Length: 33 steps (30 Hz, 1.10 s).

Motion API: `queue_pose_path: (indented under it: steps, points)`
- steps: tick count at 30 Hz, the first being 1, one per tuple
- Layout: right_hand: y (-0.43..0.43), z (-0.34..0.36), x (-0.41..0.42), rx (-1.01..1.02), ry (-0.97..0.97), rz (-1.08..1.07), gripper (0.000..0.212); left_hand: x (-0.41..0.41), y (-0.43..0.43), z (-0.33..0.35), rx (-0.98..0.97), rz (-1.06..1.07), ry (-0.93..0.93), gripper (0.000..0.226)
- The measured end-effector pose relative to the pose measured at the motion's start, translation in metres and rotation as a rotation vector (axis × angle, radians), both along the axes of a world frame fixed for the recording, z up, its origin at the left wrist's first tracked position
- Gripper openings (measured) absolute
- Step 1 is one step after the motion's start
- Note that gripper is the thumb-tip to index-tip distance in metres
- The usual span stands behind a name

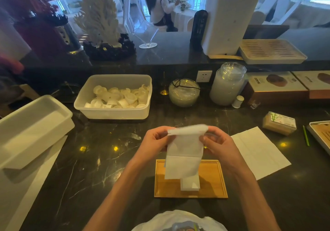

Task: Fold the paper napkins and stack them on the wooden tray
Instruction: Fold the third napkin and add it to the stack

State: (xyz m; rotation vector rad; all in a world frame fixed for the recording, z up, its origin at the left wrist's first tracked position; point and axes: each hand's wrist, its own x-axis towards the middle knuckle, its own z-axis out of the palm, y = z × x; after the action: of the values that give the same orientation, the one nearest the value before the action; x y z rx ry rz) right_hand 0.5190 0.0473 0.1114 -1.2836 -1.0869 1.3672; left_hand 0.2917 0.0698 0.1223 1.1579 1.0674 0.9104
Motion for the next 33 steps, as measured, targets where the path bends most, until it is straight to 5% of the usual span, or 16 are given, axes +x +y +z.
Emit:
queue_pose_path:
  steps: [7,10,17,21,24,33]
  points:
    - [0.004,0.0,0.0,0.038,-0.064,-0.117,0.019,0.003,-0.004,0.004,-0.029,-0.01,-0.15,0.024]
    - [0.006,0.003,-0.002,0.074,-0.085,-0.129,0.017,0.009,-0.004,0.007,-0.171,-0.038,-0.096,0.033]
    - [0.01,0.001,-0.001,0.066,-0.094,-0.147,0.011,0.004,-0.007,-0.001,-0.128,-0.071,-0.049,0.035]
    - [0.012,0.001,-0.004,-0.068,-0.019,-0.07,0.015,0.001,-0.005,-0.003,-0.121,0.009,-0.057,0.025]
    - [0.007,-0.002,-0.002,-0.121,-0.051,0.07,0.04,0.0,-0.005,-0.003,-0.11,0.034,-0.05,0.022]
    - [0.004,-0.005,-0.001,-0.147,-0.066,0.09,0.017,-0.001,-0.005,-0.005,-0.118,0.036,-0.015,0.03]
